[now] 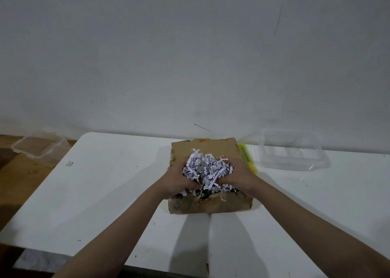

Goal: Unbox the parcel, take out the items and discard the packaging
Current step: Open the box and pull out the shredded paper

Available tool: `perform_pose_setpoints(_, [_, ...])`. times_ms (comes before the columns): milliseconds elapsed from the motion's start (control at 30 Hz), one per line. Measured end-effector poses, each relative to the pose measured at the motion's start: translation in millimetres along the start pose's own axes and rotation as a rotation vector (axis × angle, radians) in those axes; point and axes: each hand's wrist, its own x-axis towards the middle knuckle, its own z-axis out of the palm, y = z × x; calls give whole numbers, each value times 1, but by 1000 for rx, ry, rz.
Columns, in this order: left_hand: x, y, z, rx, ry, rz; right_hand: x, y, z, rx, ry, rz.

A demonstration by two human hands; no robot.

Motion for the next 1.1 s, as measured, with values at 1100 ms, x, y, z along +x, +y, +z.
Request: perform_pose_setpoints(1100, [61, 134, 104, 152, -285, 291, -78, -48, -154, 8, 307, -33])
